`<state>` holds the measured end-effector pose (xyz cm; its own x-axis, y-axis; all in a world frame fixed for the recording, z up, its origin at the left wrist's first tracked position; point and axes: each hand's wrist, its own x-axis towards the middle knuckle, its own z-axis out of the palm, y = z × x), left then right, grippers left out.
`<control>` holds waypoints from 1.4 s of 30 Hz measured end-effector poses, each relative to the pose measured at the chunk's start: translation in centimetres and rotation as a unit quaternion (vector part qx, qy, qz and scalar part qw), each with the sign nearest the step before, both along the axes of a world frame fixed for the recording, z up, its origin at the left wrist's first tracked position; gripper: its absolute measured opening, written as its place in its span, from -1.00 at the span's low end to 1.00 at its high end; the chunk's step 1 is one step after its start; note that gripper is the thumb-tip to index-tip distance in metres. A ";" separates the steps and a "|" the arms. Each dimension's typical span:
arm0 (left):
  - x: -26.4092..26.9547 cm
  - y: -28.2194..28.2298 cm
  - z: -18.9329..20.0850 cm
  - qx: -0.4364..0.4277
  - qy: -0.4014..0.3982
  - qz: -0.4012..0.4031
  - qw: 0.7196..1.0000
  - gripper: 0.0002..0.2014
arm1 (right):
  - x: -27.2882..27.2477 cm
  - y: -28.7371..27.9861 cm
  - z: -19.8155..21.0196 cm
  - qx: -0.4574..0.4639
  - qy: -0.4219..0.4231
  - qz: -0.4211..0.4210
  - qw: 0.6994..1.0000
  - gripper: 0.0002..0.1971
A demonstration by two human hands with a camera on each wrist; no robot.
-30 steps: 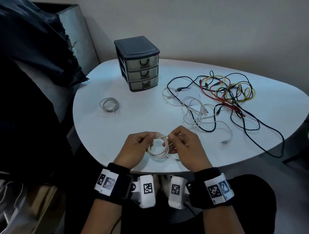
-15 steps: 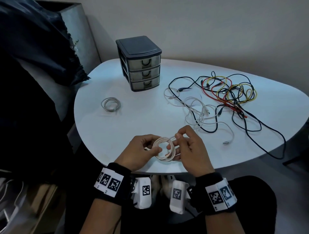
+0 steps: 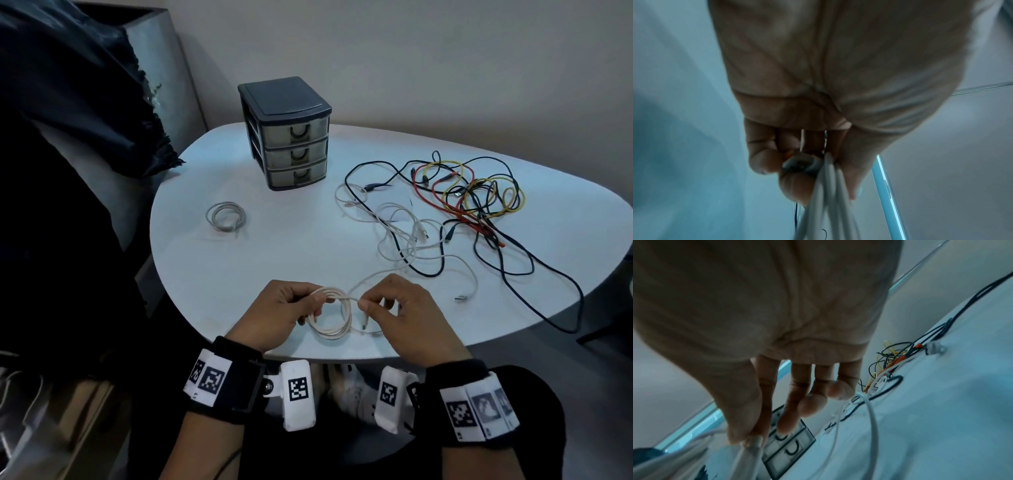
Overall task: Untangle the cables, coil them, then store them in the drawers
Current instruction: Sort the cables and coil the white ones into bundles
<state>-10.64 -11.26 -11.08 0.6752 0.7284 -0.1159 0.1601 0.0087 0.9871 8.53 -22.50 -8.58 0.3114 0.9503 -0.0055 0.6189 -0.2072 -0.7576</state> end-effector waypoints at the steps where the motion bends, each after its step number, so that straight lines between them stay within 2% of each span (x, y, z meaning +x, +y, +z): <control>1: 0.0 0.1 0.0 0.006 0.008 0.004 1.000 -0.76 | -0.1 0.1 -0.3 -0.009 -0.004 0.000 1.000 -0.86; 3: 0.1 0.2 0.4 0.026 0.021 0.010 0.999 -0.75 | -0.5 0.4 -0.4 -0.001 0.030 0.004 1.000 -0.86; 6: 0.2 0.4 1.1 0.045 0.013 0.015 0.999 -0.73 | -1.1 1.1 0.1 0.035 0.164 0.003 0.986 -0.79; 8: 0.3 0.5 1.4 0.030 -0.027 0.021 0.999 -0.68 | -1.4 1.6 0.4 0.024 0.264 0.000 0.964 -0.75; 9: 0.3 0.4 1.5 0.019 -0.047 0.022 0.998 -0.67 | -1.5 1.8 0.5 0.020 0.324 0.000 0.946 -0.73; 12: 0.4 0.1 1.4 -0.033 -0.109 0.024 0.993 -0.82 | -1.7 2.0 0.2 0.033 0.483 0.014 0.875 -0.81; 14: 0.5 0.0 1.1 -0.067 -0.138 0.028 0.988 -0.74 | -2.1 2.0 -0.1 0.041 0.570 0.016 0.821 -0.79; 15: 0.6 0.0 1.1 -0.072 -0.142 0.034 0.987 -0.74 | -2.4 2.0 -0.2 0.042 0.590 0.002 0.806 -0.78; 16: 0.6 0.0 1.0 -0.067 -0.135 0.047 0.987 -0.78 | -2.6 2.1 -0.2 0.042 0.582 -0.019 0.812 -0.78; 18: 0.8 0.2 0.9 -0.028 -0.084 0.086 0.992 -0.87 | -2.8 2.7 -0.4 0.037 0.485 -0.066 0.871 -0.84; 20: 0.8 0.8 0.5 0.037 -0.022 0.105 0.994 -0.81 | -2.8 3.5 -0.6 0.035 0.349 -0.084 0.933 -0.87; 22: 0.7 1.7 0.0 0.130 0.059 0.102 0.984 -0.81 | -2.7 4.6 -0.9 0.030 0.263 -0.063 0.962 -0.85; 24: 0.4 2.6 -0.2 0.210 0.144 0.103 0.962 -0.80 | -2.8 5.8 -1.3 0.002 0.237 -0.030 0.971 -0.84; 26: -0.4 3.7 -0.1 0.233 0.179 0.114 0.949 -0.76 | -3.1 7.5 -1.3 -0.027 0.231 -0.006 0.973 -0.85; 28: -1.6 4.8 0.1 0.216 0.187 0.147 0.947 -0.70 | -3.9 9.6 -1.1 -0.049 0.221 0.014 0.974 -0.83; 31: -3.8 6.1 0.4 0.145 0.156 0.250 0.945 -0.58 | -5.6 13.3 0.2 -0.071 0.196 0.039 0.977 -0.79; 33: -4.8 6.5 0.5 0.114 0.133 0.318 0.932 -0.58 | -6.6 15.8 1.0 -0.088 0.209 0.041 0.973 -0.77; 35: -5.5 6.7 0.3 0.104 0.121 0.370 0.915 -0.60 | -7.4 17.6 1.4 -0.116 0.221 0.024 0.968 -0.76; 38: -5.8 6.5 0.0 0.099 0.100 0.405 0.904 -0.75 | -7.1 18.2 1.2 -0.099 0.098 0.010 0.990 -0.69; 39: -5.6 6.2 0.0 0.102 0.096 0.406 0.903 -0.83 | -6.7 17.6 1.3 -0.084 0.084 0.001 0.993 -0.72; 42: -3.6 5.4 0.2 0.103 0.096 0.369 0.919 -0.93 | -4.9 14.9 1.3 -0.056 0.123 -0.024 0.991 -0.87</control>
